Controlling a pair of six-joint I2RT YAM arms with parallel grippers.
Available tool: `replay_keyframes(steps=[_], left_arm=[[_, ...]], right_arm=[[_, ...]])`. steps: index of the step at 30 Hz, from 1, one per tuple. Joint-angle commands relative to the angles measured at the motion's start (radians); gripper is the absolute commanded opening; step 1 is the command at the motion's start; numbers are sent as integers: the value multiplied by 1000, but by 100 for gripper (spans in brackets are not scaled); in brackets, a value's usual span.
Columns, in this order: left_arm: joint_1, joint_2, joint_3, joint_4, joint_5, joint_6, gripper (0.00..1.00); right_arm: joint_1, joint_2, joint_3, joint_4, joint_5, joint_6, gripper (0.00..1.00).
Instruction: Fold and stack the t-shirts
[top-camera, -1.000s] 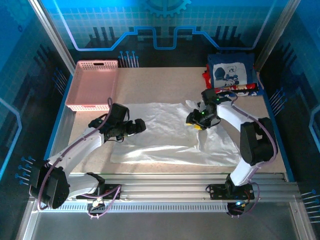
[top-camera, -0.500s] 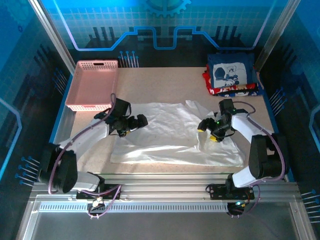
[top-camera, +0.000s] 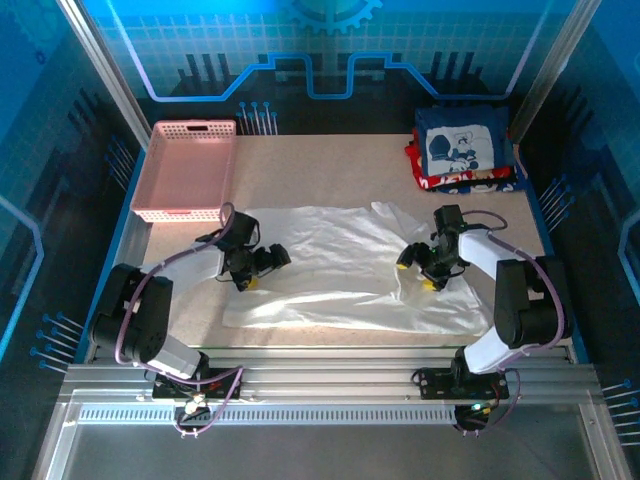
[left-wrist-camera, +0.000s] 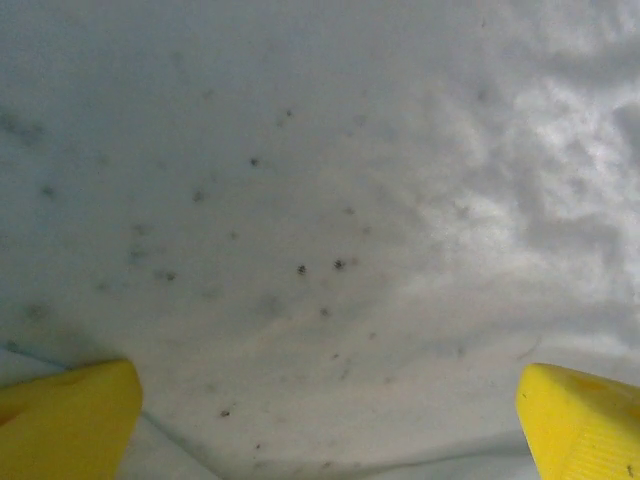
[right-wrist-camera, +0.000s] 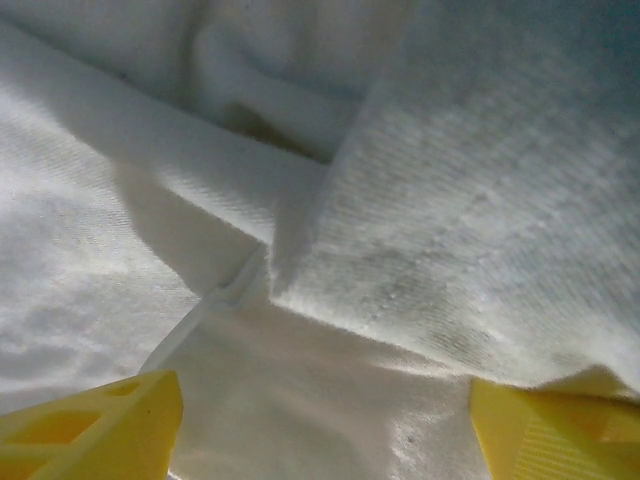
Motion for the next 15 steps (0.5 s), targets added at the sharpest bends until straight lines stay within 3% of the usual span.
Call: replay_keyframes(steps=[1,10,15], left_arm=[[6,-13,-84,-39,8,-52,98],[6,-122,-171,-79,2,-84,98],[6,-129,-63,-109,17,-57,99]], right_arm=[[27,-16,-53,-138,132,43,78],[51,-130,-121,-211,200,115,81],[15,-144,-55,-203,199,73,82]])
